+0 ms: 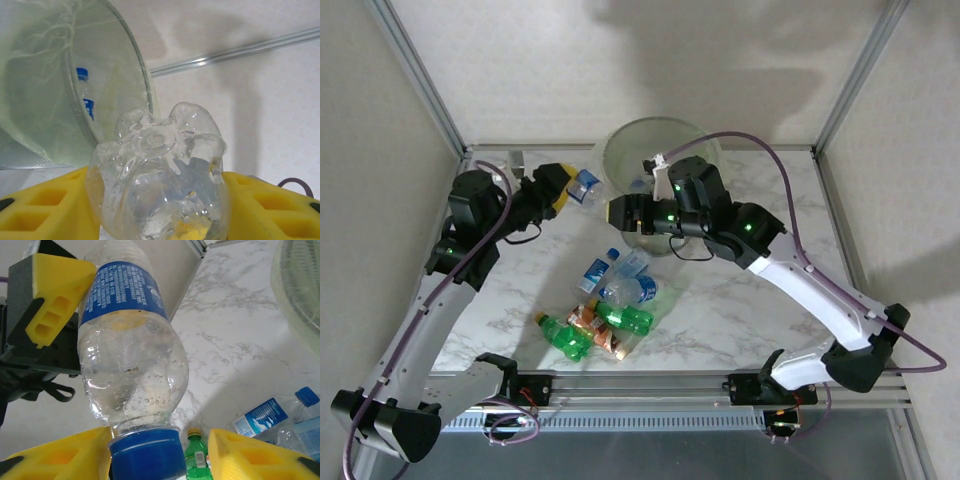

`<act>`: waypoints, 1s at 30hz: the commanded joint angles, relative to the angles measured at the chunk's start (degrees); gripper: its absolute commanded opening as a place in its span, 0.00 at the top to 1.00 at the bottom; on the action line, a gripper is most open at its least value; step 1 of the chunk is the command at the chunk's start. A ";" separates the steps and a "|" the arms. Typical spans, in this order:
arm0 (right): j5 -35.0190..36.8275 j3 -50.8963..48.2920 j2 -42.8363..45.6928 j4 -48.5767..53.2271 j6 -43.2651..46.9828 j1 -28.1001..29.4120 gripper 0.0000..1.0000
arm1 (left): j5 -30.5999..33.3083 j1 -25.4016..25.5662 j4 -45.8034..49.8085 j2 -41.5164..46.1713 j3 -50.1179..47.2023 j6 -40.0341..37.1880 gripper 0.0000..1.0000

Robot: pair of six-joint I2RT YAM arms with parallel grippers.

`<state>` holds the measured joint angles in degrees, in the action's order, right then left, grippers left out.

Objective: Put the plastic bottles in the bin

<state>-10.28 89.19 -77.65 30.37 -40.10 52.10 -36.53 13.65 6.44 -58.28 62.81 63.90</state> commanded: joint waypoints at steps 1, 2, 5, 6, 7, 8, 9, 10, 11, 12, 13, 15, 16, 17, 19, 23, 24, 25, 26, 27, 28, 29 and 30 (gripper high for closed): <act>-0.79 -1.03 1.42 -1.91 -0.60 -0.33 0.49 | -3.05 -0.20 -5.01 0.19 0.24 2.05 0.43; -0.72 -1.12 1.46 -2.02 -0.75 -0.25 0.50 | -3.43 -0.20 -5.61 0.10 -0.07 2.46 0.43; -1.13 -1.54 1.72 -2.83 -0.95 -0.33 0.53 | -4.06 -0.16 -7.09 0.19 -0.84 3.67 0.43; -1.28 -1.69 1.79 -3.15 -1.10 -0.25 0.54 | -4.01 -0.16 -7.25 0.14 -0.93 3.84 0.43; -1.32 -1.89 1.88 -3.49 -1.29 -0.23 0.56 | -4.07 -0.12 -7.31 0.12 -0.93 3.82 0.44; -1.42 -2.03 1.97 -3.71 -1.45 -0.27 0.57 | -4.02 -0.14 -7.32 0.01 -1.02 3.86 0.44; -1.49 -2.38 2.12 -4.04 -1.60 -0.28 0.59 | -3.92 -0.13 -7.32 -0.08 -1.10 3.95 0.44; -1.50 -2.64 2.36 -4.39 -1.73 -0.31 0.60 | -3.84 -0.13 -7.36 -0.12 -1.26 4.03 0.44; -1.49 -2.83 2.50 -4.68 -1.87 -0.33 0.62 | -3.80 -0.11 -7.48 -0.16 -1.41 4.08 0.44; -1.60 -3.03 2.76 -4.98 -1.91 -0.29 0.64 | -3.63 -0.05 -7.56 -0.17 -1.62 4.22 0.42; -1.63 -3.13 3.02 -5.21 -1.92 -0.30 0.66 | -3.42 -0.04 -7.61 -0.10 -1.92 4.30 0.40; -1.47 -3.14 3.36 -5.32 -1.98 -0.30 0.69 | -3.02 -0.03 -8.07 0.09 -2.42 4.56 0.36; -1.19 -3.04 3.57 -5.26 -1.92 -0.32 0.69 | -2.78 0.04 -8.19 0.14 -2.68 4.65 0.33; -0.99 -3.04 3.71 -5.02 -1.94 -0.24 0.70 | -2.46 0.01 -8.13 0.19 -2.77 4.59 0.30; -0.17 -2.97 4.08 -4.47 -1.74 -0.30 0.73 | -1.35 0.06 -6.69 0.27 -2.41 3.55 0.26; 1.21 -2.73 4.55 -3.55 -1.65 -0.33 0.75 | 1.03 0.06 -2.77 0.26 -0.86 0.89 0.10; 1.64 -2.41 4.50 -3.13 -1.71 -0.32 0.75 | 1.67 -0.02 -2.05 0.36 -0.52 0.46 0.01; 2.40 -2.02 4.36 -2.54 -1.57 -0.29 0.75 | 2.29 0.02 -1.59 0.49 -0.21 0.00 0.01; 3.12 -1.40 4.32 -1.83 -1.41 -0.29 0.76 | 2.87 0.05 -1.10 0.54 0.14 -0.49 0.01; 4.15 -0.76 4.10 -0.94 -1.22 -0.25 0.76 | 3.51 0.04 -0.76 0.62 0.50 -1.05 0.01; 5.26 -0.08 4.09 -0.03 -1.06 -0.40 0.76 | 4.10 -0.01 -0.28 0.71 0.91 -1.54 0.01; 6.13 0.43 4.08 0.61 -1.11 -0.45 0.76 | 4.50 0.00 0.03 0.63 1.36 -1.90 0.01; 7.10 1.06 4.13 1.42 -1.04 -0.68 0.76 | 4.86 -0.03 0.54 0.52 2.05 -2.39 0.01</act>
<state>-7.05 87.26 -74.35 29.47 -41.71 51.99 -33.95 13.65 5.89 -58.81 61.58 64.27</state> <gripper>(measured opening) 0.312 0.992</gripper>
